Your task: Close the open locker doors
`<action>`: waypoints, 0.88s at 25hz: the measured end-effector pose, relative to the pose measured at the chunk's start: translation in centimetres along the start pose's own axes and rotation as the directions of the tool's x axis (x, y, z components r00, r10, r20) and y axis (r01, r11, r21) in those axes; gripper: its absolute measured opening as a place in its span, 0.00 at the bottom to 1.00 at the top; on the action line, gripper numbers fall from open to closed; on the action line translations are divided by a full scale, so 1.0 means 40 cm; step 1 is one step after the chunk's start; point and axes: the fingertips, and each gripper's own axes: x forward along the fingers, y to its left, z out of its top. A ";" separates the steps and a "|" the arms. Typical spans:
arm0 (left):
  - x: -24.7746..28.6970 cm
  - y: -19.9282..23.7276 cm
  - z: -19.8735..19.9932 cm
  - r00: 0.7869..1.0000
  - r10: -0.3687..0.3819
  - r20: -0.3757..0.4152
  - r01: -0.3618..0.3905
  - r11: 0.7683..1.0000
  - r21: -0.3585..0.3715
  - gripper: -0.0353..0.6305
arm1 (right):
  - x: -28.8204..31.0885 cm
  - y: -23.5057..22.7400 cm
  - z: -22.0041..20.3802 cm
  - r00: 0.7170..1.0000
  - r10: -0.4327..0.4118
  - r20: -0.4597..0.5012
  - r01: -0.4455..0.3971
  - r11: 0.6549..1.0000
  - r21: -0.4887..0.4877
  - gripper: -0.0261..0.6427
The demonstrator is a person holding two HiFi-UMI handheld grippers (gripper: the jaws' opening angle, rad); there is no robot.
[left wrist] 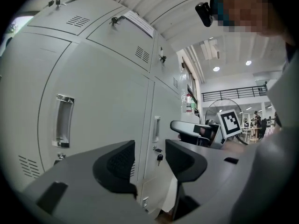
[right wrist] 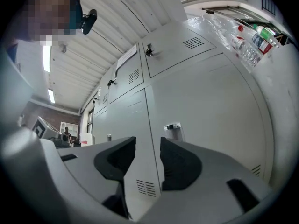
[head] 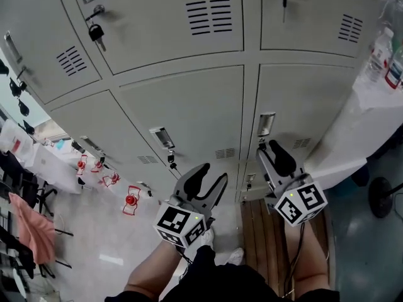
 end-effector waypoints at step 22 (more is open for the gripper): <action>-0.574 0.069 0.016 0.993 0.082 0.080 -0.082 0.997 -0.003 0.14 | -0.128 0.548 -0.069 0.999 0.033 -0.023 -0.034 0.999 -0.024 0.05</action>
